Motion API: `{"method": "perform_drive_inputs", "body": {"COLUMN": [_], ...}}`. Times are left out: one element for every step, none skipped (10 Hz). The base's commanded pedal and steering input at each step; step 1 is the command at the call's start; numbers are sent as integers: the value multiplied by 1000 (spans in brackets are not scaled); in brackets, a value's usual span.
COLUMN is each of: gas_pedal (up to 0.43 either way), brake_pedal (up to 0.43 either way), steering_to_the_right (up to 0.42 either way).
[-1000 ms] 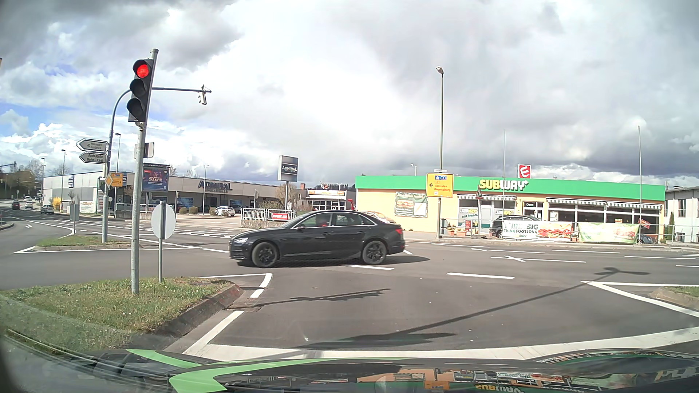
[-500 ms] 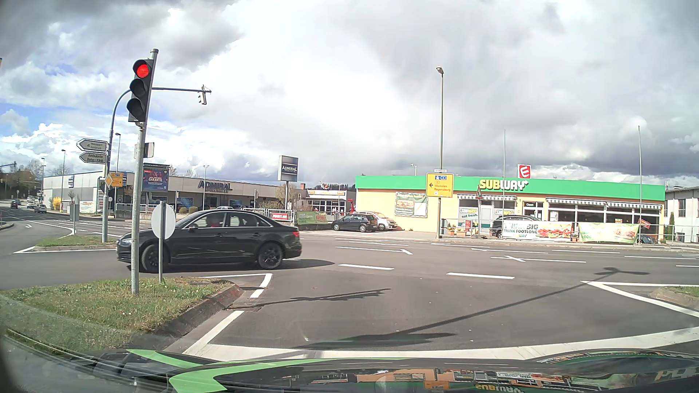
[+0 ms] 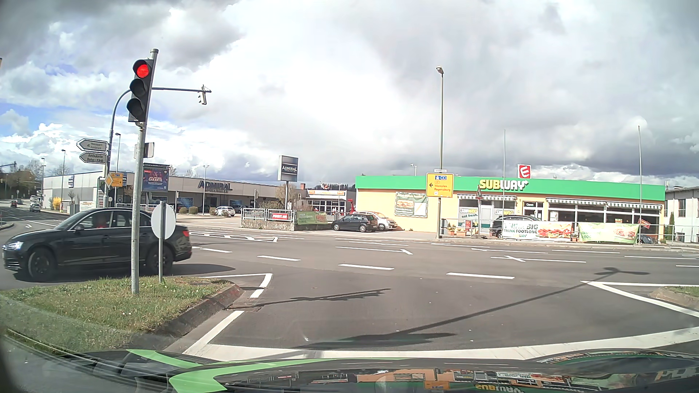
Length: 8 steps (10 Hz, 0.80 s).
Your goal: Follow the waypoints while adhering to traffic rules and regulations
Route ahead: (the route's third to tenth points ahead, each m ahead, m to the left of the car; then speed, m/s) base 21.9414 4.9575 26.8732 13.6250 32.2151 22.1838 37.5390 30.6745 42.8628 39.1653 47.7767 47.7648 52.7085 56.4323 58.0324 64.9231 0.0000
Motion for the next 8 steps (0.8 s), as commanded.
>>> {"method": "perform_drive_inputs", "body": {"gas_pedal": [0, 0, 0, 0, 0, 0, 0, 0], "brake_pedal": [311, 311, 311, 311, 311, 311, 311, 311], "steering_to_the_right": [12, 12, 12, 12, 12, 12, 12, 12]}}
